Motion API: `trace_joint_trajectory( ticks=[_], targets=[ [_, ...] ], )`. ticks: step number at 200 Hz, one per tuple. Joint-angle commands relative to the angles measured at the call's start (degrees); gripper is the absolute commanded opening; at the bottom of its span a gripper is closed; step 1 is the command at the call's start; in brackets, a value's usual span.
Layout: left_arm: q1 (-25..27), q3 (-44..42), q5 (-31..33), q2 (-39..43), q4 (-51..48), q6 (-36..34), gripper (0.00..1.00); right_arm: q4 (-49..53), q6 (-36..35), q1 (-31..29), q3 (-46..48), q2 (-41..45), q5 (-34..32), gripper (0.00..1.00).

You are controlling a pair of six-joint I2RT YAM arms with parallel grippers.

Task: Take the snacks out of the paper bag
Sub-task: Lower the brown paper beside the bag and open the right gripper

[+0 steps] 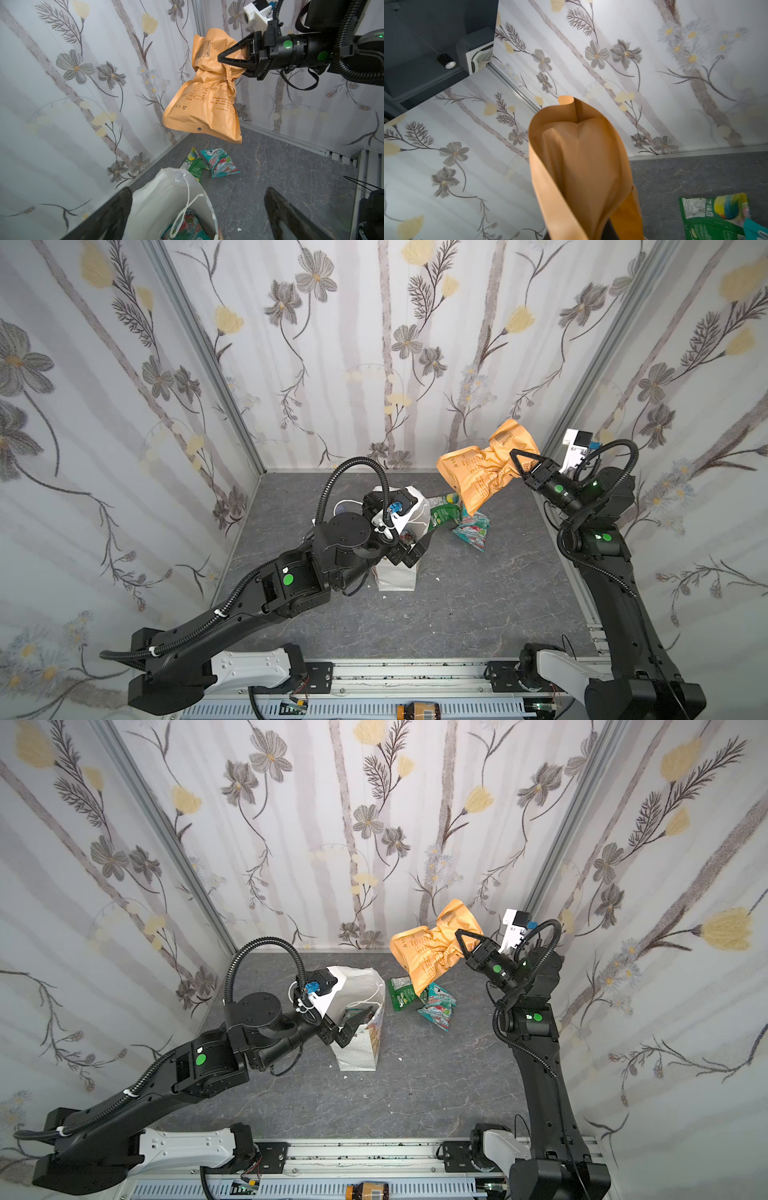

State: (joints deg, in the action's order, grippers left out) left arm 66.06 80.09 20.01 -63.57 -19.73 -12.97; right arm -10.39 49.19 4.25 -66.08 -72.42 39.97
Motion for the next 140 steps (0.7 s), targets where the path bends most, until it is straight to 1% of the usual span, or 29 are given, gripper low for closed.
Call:
trace_joint_trajectory(
  ticks=[1, 28, 42, 66, 95, 140],
  targets=[
    [-0.06, -0.11, 5.75, 0.12, -1.30, 3.26, 1.00, -1.09, -1.80, 2.20, 2.98, -0.24, -0.24, 0.04],
    [-0.50, 0.56, 9.59, -0.36, -4.85, 5.79, 1.00, 1.84, -6.25, 2.66, 6.69, -1.16, -0.36, 0.05],
    [-0.99, 0.44, 10.26, -0.33, -6.28, 6.93, 1.00, 2.39, -7.49, 2.60, 9.19, -1.81, 0.74, 0.05],
    [-1.74, -0.12, 9.76, -0.07, -7.54, 8.70, 1.00, 2.97, -10.13, 2.14, 12.99, -2.97, 2.30, 0.06],
    [-3.50, 0.21, 8.84, -0.46, -9.98, 11.47, 1.00, 7.40, -16.96, 0.01, 14.71, -5.38, 0.91, 0.06],
    [-6.50, 0.60, 6.16, -1.03, -13.05, 14.98, 1.00, 12.19, -24.34, -4.86, 15.19, -12.60, -0.94, 0.08]
  ],
)
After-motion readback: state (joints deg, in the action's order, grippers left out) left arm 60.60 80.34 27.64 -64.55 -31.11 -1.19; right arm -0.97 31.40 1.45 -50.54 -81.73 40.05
